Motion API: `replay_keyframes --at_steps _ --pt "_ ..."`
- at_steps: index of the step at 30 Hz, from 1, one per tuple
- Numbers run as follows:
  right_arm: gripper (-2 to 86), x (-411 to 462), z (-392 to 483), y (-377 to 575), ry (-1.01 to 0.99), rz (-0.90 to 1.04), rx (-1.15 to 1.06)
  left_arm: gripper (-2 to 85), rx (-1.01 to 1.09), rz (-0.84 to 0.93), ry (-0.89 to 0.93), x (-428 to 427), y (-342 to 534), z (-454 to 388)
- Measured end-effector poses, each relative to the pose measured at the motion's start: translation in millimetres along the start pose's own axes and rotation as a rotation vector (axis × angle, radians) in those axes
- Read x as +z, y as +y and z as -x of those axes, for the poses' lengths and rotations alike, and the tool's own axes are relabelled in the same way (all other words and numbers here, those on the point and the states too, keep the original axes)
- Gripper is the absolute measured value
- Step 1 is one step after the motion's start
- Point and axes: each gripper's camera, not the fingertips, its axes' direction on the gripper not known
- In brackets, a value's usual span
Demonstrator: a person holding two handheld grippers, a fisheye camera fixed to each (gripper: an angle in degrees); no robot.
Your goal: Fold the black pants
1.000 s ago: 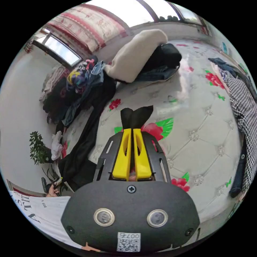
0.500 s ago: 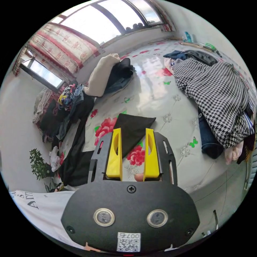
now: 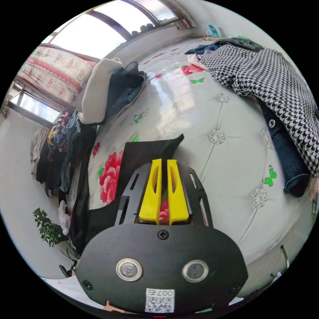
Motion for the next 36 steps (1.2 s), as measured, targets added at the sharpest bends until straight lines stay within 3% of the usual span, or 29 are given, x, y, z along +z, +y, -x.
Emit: replay_keyframes --at_steps 3,9,13,14,16,19,23,29,33,36 --pt "0.4 -39.4 12.8 18.0 -0.049 -0.146 0.002 -0.9 0.072 -0.017 -0.009 -4.9 8.4 -18.0" --pt "0.8 -195.7 111.6 104.5 -0.146 -0.484 -0.265 -0.9 0.385 -0.030 -0.063 -6.8 28.5 -84.3" --pt "5.5 -185.4 159.4 89.4 -0.014 -0.532 -0.362 -1.0 0.531 -0.005 -0.001 20.1 30.9 -127.9" --pt "6.3 -173.8 160.1 80.2 0.027 -0.519 -0.354 -1.0 0.538 0.000 0.011 23.9 30.4 -132.4" --pt "8.9 -116.6 147.6 38.3 0.129 -0.311 -0.313 -1.0 0.551 0.008 0.063 33.7 28.9 -143.9" --pt "9.7 -74.4 116.2 19.9 0.096 -0.090 -0.317 -1.0 0.556 0.013 0.069 38.8 30.4 -145.2" --pt "8.9 -72.6 77.1 43.0 0.207 -0.113 -0.332 -1.0 0.531 0.007 0.017 40.1 35.5 -132.8" --pt "6.8 -35.9 73.2 81.3 0.168 0.098 -0.534 -1.0 0.448 -0.019 -0.025 37.7 29.6 -112.2" --pt "4.1 4.4 96.6 89.8 0.538 0.072 -0.577 -1.0 0.454 -0.020 -0.076 44.3 16.1 -114.2" --pt "1.2 12.4 86.2 84.2 0.660 0.114 -0.552 -1.0 0.449 -0.003 -0.104 53.2 8.9 -110.5"
